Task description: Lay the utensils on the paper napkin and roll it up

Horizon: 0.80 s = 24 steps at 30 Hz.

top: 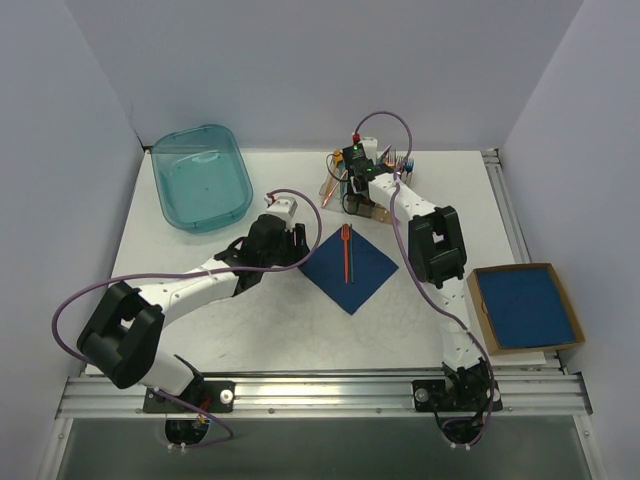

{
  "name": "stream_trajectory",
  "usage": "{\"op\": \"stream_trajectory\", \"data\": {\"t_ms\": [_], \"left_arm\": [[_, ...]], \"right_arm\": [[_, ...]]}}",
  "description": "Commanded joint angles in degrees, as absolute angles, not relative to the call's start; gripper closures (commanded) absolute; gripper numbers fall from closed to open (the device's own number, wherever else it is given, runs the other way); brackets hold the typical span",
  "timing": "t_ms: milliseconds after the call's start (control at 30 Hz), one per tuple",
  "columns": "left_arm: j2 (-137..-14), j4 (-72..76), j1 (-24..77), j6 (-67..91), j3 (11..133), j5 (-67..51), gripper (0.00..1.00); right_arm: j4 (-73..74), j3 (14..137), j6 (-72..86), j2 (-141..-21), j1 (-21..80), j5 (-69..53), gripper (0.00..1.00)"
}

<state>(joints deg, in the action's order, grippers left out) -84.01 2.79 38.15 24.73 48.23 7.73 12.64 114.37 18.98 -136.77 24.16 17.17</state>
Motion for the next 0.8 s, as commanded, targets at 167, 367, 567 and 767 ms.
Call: {"op": "stream_trajectory", "data": {"t_ms": [167,367,567,767], "left_arm": [[-82.8,4.2,38.2,23.8,49.0,8.1,0.34],[-82.9,4.2,38.3,23.8,49.0,8.2,0.34],[-82.6,4.1,38.3,23.7,49.0,8.3,0.34],[-82.3,4.3,38.3,23.6,48.8,8.0,0.34]], "right_arm": [[14.7,114.0,18.9,-136.1,23.9,19.7,0.87],[12.6,112.2,18.7,-133.3,23.6,19.5,0.91],[9.9,110.7,18.6,-130.1,23.6,20.0,0.92],[6.9,109.0,18.5,-127.4,23.3,19.9,0.94]]}}
